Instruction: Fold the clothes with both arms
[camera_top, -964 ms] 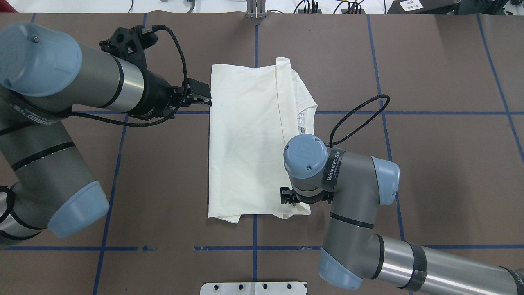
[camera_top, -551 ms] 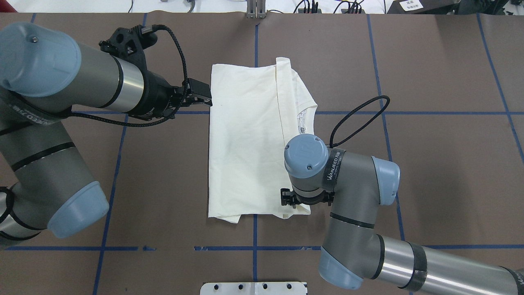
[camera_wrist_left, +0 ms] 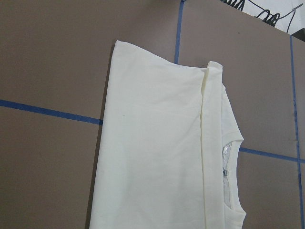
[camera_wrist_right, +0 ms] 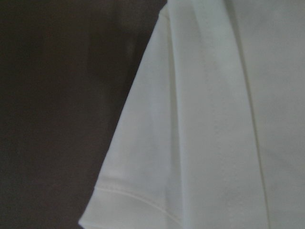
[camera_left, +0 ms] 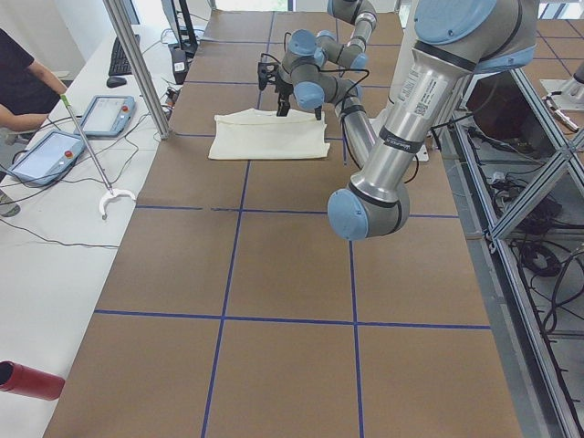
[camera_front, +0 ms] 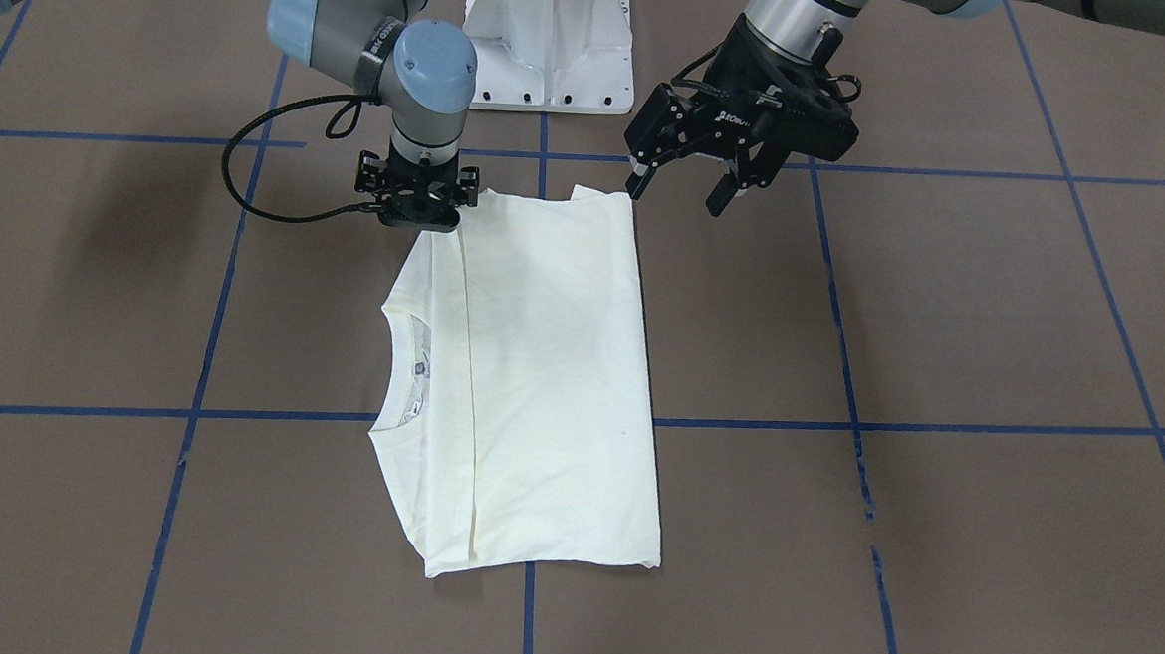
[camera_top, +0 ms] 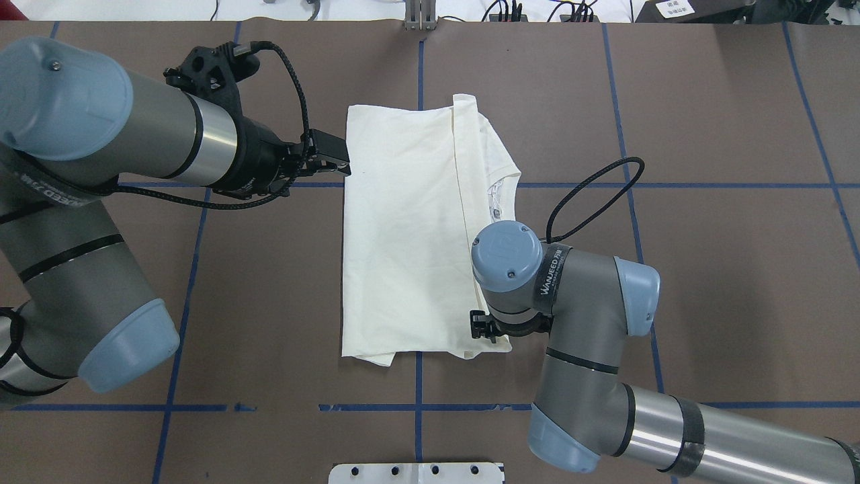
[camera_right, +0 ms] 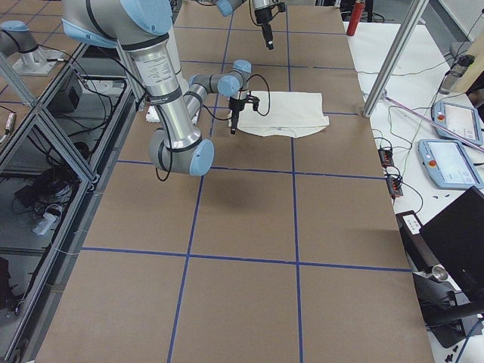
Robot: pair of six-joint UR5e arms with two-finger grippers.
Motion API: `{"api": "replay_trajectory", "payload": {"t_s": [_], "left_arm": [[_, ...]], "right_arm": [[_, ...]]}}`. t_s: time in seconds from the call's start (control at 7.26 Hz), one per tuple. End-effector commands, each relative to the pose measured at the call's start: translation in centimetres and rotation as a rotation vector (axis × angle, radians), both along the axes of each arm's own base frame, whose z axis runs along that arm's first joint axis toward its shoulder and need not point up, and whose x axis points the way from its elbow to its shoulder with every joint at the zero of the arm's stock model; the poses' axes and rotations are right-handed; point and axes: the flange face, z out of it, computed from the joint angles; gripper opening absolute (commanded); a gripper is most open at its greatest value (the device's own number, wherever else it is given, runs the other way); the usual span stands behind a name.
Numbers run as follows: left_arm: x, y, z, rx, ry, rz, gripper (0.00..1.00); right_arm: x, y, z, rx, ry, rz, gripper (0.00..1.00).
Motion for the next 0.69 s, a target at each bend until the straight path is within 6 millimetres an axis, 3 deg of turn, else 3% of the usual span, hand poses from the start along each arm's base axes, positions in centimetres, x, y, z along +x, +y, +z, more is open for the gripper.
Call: {"api": "replay_trajectory", "payload": {"t_s": [0.0, 0.28, 0.41, 0.55], "left_arm": [[0.8, 0.6, 0.1, -0.014, 0.004, 0.012, 1.00], [1.1, 0.8, 0.0, -0.013, 0.008, 0.017, 1.00], [1.4, 1.0, 0.1, -0.008, 0.015, 0.023, 1.00], [1.4, 1.1, -0.1, -0.012, 0.021, 0.020, 1.00]], "right_arm": [[1.5, -1.4, 0.5, 0.000, 0.039, -0.002, 1.00], [2.7, -1.3, 4.2, 0.001, 0.092, 0.006, 1.00], [3.0, -1.7, 4.3, 0.009, 0.097, 0.014, 1.00], [4.1, -2.1, 2.9, 0.017, 0.068, 0.025, 1.00]]}}
